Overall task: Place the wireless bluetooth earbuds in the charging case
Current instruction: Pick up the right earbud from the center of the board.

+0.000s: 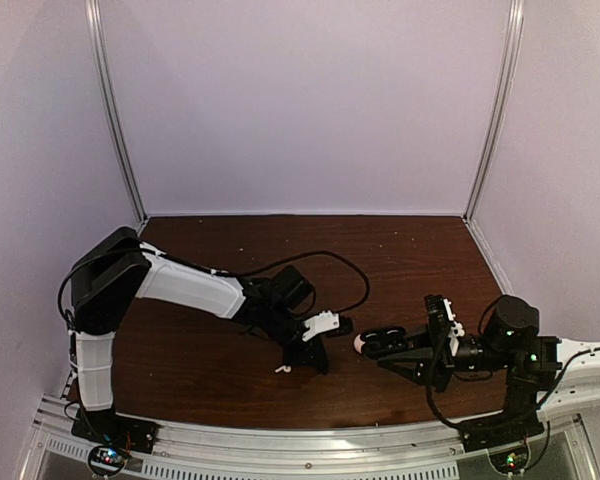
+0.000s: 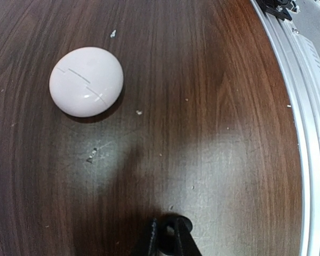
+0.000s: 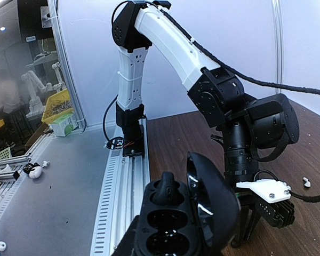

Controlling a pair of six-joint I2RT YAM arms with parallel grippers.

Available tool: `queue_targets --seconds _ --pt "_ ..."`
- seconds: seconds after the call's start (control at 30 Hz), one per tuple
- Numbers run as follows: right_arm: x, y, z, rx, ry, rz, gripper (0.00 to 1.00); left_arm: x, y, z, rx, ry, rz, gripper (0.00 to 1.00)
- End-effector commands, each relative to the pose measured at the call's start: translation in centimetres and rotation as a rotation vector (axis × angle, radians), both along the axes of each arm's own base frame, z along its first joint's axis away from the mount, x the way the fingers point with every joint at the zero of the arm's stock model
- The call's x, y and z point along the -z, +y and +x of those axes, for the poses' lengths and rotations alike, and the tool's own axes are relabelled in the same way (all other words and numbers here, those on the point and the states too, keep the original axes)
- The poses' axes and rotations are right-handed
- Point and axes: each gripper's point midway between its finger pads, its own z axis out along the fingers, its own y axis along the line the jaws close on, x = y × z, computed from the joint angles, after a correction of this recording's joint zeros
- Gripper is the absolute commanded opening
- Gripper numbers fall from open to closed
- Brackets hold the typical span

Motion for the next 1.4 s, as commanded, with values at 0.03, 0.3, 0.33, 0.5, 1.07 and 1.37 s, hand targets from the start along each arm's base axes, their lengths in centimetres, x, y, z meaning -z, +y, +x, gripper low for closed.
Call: queue_targets --seconds 0.03,0.3,0.33,0.5,1.07,1.37 --pt "-0.6 -0.2 0.3 0.018 -0.012 0.018 0.0 1.0 1.5 -1.8 0.008 0.058 0.055 0.12" --pt "-0.6 -0.1 0.3 0.018 -0.01 0.016 0.0 1.1 1.8 -2.0 0.005 0.066 0.063 0.12" --pt "-0.5 -0.1 0.3 0.018 -0.01 0.015 0.0 1.1 1.8 -2.1 0.006 0.066 0.062 0.13" --pt "-0.5 0.0 0.3 0.016 -0.01 0.012 0.0 0.9 1.9 -2.2 0.01 0.072 0.062 0.17" --pt "-0.4 0.0 0.5 0.021 -0.009 0.007 0.0 -3.8 1.9 -1.0 -0.049 -0.032 -0.046 0.0" --pt "1.2 2.0 1.4 0.02 -0.006 -0.08 0.0 -16.6 4.4 -0.8 -0.17 -0.226 -0.337 0.0"
